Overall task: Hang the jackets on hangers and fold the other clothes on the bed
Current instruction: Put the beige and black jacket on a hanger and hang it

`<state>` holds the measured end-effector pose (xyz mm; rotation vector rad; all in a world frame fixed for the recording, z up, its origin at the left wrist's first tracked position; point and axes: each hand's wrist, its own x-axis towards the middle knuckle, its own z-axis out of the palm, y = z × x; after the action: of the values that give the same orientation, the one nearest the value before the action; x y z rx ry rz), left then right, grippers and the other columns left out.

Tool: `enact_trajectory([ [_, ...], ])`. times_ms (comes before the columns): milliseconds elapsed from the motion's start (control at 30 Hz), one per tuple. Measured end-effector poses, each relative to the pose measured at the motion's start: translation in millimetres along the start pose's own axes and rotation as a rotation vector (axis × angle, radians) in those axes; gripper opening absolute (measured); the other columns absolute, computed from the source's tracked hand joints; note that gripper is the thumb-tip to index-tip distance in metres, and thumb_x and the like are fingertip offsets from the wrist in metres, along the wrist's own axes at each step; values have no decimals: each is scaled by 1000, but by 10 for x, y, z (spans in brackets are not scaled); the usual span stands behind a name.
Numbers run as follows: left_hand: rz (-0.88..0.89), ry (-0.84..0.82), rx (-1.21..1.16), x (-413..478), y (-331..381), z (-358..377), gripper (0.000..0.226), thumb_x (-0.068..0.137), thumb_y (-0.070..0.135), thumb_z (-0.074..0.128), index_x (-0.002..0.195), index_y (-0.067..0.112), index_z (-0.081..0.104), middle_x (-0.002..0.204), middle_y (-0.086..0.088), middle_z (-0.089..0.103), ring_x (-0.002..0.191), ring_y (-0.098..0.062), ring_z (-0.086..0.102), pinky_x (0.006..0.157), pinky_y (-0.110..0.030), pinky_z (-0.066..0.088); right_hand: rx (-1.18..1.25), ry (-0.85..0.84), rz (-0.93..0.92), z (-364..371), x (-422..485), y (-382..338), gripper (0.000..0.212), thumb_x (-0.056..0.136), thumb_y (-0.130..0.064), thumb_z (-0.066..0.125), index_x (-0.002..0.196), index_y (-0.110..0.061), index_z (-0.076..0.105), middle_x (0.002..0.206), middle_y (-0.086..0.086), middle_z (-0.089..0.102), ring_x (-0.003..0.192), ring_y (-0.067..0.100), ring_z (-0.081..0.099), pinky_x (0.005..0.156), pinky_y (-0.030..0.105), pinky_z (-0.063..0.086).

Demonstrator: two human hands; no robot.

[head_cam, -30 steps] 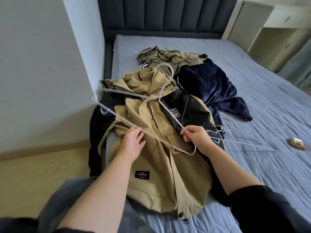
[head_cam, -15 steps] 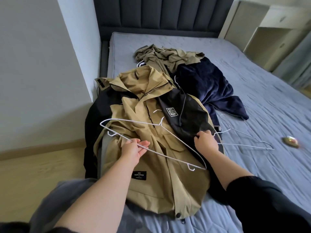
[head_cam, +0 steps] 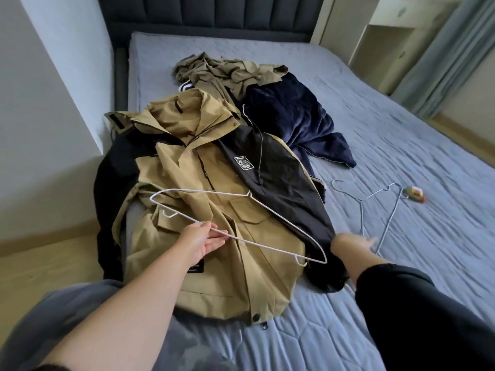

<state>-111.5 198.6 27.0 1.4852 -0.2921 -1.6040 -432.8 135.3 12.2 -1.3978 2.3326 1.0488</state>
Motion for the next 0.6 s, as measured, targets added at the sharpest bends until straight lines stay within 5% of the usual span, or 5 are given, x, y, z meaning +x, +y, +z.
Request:
enact_trajectory([
  [167, 4, 11, 39, -31, 11, -12, 28, 105, 17, 32, 84, 4, 46, 80, -21, 64, 52, -21, 68, 45, -24, 55, 198, 639, -356, -288, -313, -504, 36, 89, -18, 45, 122, -12, 55, 125, 9, 54, 119, 28, 46, 96, 36, 36],
  [233, 15, 14, 54, -46, 33, -27, 28, 105, 16, 32, 84, 4, 46, 73, -20, 66, 48, -19, 67, 43, -22, 54, 341, 617, -457, -384, -471, -807, 32, 90, -20, 43, 118, -9, 56, 122, 12, 55, 115, 31, 48, 91, 36, 38],
  [433, 65, 39, 80, -36, 131, -105, 31, 105, 15, 28, 81, 6, 46, 56, -12, 67, 47, -17, 67, 43, -20, 53, 700, 128, -515, -529, -778, -1446, 29, 89, -25, 45, 108, -7, 56, 105, 8, 61, 90, 27, 57, 77, 29, 45],
  [600, 171, 121, 145, 70, 320, -252, 31, 103, 13, 28, 77, 10, 45, 55, -8, 67, 40, -12, 61, 40, -18, 48, 807, 199, -576, -694, -797, -1750, 36, 91, -36, 49, 99, -4, 62, 89, 5, 59, 85, 26, 58, 70, 27, 40],
])
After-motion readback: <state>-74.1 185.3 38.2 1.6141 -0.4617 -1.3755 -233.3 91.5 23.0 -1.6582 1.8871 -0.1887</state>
